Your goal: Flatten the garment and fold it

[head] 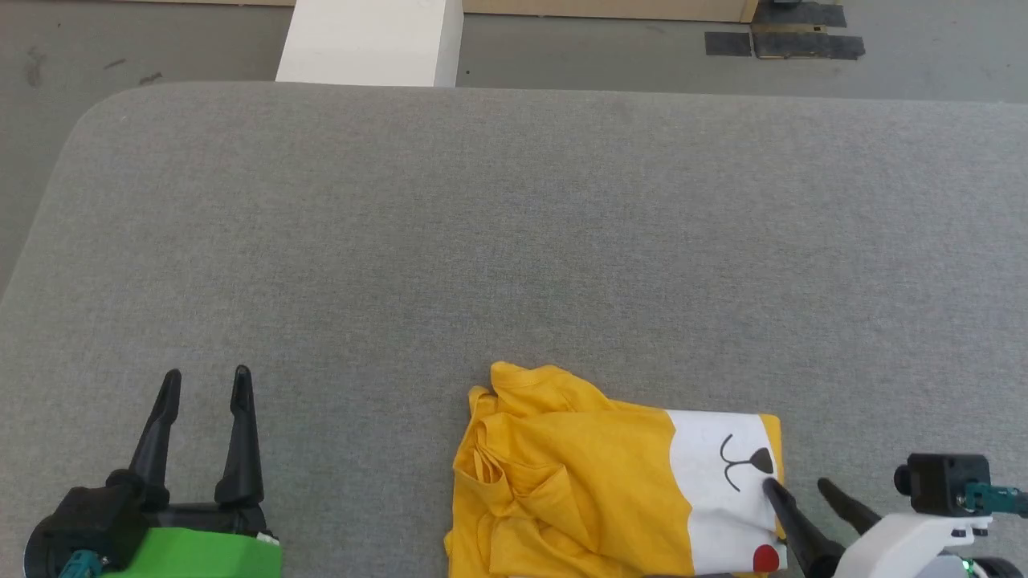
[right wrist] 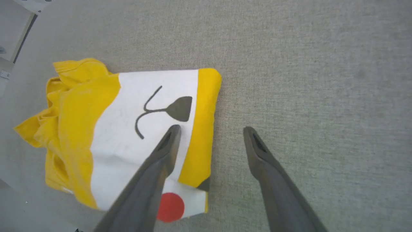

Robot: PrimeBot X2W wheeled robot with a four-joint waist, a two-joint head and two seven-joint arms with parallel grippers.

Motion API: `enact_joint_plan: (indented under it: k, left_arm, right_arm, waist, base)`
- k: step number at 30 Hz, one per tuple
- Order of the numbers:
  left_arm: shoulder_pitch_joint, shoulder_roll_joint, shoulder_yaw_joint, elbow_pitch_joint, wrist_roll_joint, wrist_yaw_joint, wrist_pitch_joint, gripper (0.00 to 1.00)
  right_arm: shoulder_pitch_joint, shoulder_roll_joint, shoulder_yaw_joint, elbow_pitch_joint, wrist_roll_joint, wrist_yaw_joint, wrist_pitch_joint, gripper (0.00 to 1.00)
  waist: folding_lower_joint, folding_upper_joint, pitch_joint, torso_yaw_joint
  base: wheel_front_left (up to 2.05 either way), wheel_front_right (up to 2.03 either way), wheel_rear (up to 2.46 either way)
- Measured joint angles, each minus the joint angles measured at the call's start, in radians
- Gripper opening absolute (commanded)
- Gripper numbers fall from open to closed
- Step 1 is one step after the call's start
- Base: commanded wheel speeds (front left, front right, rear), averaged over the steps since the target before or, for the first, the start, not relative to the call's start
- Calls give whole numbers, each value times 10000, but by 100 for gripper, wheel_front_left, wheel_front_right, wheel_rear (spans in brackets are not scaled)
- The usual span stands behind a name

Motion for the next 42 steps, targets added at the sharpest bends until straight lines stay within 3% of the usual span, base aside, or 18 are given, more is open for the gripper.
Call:
enact_joint_plan:
  k: [14, 15, 16, 17, 35, 42]
  left_arm:
    - [-12, 65, -205, 249, -69, 0, 0, 100]
    - [-12, 75, -249, 265, -71, 0, 0, 100]
    - [-22, 86, -307, 278, -71, 0, 0, 100]
    - [-35, 92, -353, 291, -71, 0, 0, 100]
    - [-305, 221, -464, 270, -144, 0, 0, 100]
    - [-325, 357, -445, 69, -127, 0, 0, 100]
  right_arm:
    - [-582, -8, 249, 1820, 802, 2, 303, 100]
    - [-743, -15, 251, 2010, 821, 6, 303, 60]
    - [-922, -13, 234, 2213, 788, 8, 297, 35]
    - [-1087, -13, 211, 2416, 755, 8, 280, 0]
    - [-1726, -15, 408, 2460, 205, 8, 194, 0]
    - [-2507, 2, 953, 2065, -1465, 4, -138, 0]
  waist:
    - [0, 0, -101, 271]
    - [0, 0, -112, 277]
    - [0, 0, -122, 295]
    - [0, 0, -129, 320]
    - [0, 0, 75, 246]
    - [0, 0, 154, -123]
  base:
    - [0, 0, 0]
    - [0, 0, 0]
    - [0, 0, 0]
    - [0, 0, 0]
    - [0, 0, 0]
    - [0, 0, 0]
